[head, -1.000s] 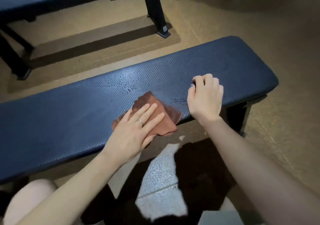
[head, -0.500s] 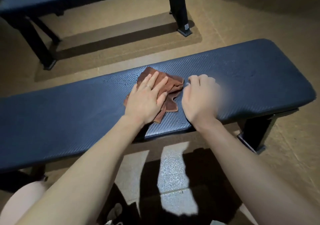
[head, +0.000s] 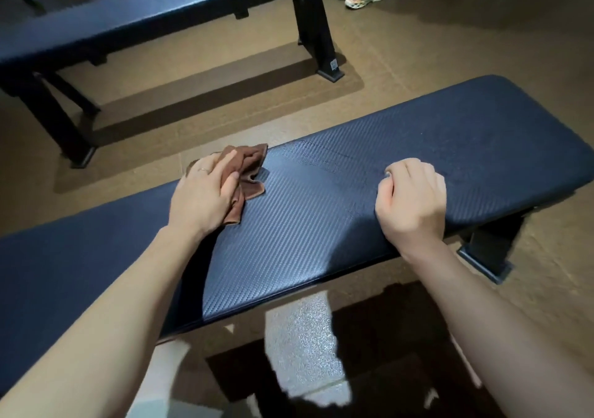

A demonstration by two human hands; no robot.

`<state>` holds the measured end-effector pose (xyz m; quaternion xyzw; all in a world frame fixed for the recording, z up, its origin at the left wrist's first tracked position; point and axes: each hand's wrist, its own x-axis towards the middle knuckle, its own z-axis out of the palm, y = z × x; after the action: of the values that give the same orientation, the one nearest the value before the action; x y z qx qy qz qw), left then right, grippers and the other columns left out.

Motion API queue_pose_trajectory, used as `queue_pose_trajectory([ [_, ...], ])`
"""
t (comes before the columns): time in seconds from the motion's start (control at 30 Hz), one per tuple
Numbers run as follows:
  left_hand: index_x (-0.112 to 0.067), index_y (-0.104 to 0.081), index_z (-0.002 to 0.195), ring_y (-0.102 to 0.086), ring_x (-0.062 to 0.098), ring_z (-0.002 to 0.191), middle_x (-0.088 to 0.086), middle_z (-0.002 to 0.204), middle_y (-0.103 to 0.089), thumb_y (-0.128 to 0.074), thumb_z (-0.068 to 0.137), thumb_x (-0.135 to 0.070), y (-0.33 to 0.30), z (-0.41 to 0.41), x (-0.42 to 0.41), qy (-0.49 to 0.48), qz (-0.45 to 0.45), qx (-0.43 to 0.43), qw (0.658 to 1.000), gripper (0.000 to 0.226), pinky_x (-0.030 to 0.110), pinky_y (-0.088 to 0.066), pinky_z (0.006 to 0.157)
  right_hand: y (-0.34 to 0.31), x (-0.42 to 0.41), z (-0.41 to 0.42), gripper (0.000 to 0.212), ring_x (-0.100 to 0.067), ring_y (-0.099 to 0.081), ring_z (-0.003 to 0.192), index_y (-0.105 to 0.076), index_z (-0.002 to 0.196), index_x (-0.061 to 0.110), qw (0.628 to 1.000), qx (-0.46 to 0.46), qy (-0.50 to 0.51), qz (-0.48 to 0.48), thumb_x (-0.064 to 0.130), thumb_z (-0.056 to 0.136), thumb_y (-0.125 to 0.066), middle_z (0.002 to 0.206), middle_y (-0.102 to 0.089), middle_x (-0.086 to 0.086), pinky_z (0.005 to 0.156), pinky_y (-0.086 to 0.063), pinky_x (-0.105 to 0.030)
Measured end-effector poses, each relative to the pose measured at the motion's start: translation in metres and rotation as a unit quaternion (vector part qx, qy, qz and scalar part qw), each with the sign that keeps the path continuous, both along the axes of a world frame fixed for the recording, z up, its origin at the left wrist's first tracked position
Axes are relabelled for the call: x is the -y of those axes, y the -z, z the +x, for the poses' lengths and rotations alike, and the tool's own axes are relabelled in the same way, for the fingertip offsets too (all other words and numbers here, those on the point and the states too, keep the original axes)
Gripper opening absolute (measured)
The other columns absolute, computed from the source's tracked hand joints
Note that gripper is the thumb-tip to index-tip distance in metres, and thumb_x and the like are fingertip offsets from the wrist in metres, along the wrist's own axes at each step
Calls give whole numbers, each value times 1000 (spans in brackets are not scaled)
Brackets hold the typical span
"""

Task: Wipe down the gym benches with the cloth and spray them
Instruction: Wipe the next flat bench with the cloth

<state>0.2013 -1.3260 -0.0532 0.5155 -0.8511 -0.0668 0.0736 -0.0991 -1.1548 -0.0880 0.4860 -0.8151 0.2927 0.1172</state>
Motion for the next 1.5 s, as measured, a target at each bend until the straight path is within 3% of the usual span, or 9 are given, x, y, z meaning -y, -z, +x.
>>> queue_pose_trajectory([
  [0.23,-21,-55,136,-55,40,122,16,130,-62,-30,106,-46,-8,-19,19,-96,8,61,993,47,52,-42,105,-1,2,4,20,-34,-56,91,-65,94,8,1000,-7,9,3,16,95,-47,97,-62,-10,84,-41,-45],
  [0.47,-19,-57,129,-55,36,125,15,133,-62,-27,106,-45,-3,-137,6,-22,-14,76,997,46,51,-35,108,-3,1,6,20,-32,-55,91,-64,96,7,1000,-7,2,8,16,95,-46,99,-62,-10,83,-42,-46],
  [0.67,-29,-43,150,-54,36,126,12,138,-60,-32,107,-45,-5,-66,13,47,3,24,999,47,49,-42,102,-6,-2,4,25,-34,-55,88,-64,94,6,1000,5,-2,3,17,94,-42,98,-63,-11,80,-36,-42],
  [0.8,-22,-49,145,-55,41,123,21,133,-61,-30,107,-46,-7,-5,25,-56,19,57,997,49,53,-45,100,-15,0,7,35,-36,-55,94,-65,97,7,998,14,9,57,24,94,-34,101,-62,-13,84,-40,-45],
  [0.97,-13,-61,126,-58,40,119,20,126,-65,-32,106,-41,-5,-56,15,-65,-15,59,996,45,51,-40,104,-19,4,10,42,-34,-55,95,-66,101,8,993,-15,17,118,28,94,-29,101,-60,-11,85,-43,-47],
  [1.07,-16,-59,128,-55,36,123,16,132,-63,-31,105,-42,0,-124,8,-15,-16,67,997,44,51,-36,107,-17,6,10,41,-33,-54,95,-65,102,9,993,-18,21,117,27,95,-29,101,-59,-10,85,-42,-46],
  [1.2,-21,-44,149,-42,34,140,13,153,-47,-29,106,-44,7,-180,-10,30,-12,61,998,51,55,-25,116,-14,5,6,36,-33,-54,94,-65,99,9,996,-5,15,92,25,95,-33,100,-60,-10,84,-40,-46],
  [1.37,-25,-40,156,-35,27,149,8,162,-38,-21,103,-48,2,-99,-51,113,-15,24,993,61,50,-31,119,-16,1,-2,26,-34,-56,95,-64,98,7,996,44,-17,74,18,95,-41,101,-62,-11,85,-38,-46],
  [1.5,-26,-38,158,-29,25,153,5,166,-33,-25,105,-49,0,-71,-88,115,-3,50,992,59,55,-29,120,-28,-8,-45,28,-35,-59,97,-68,104,10,995,2,-5,96,20,96,-43,103,-67,-10,86,-41,-45],
])
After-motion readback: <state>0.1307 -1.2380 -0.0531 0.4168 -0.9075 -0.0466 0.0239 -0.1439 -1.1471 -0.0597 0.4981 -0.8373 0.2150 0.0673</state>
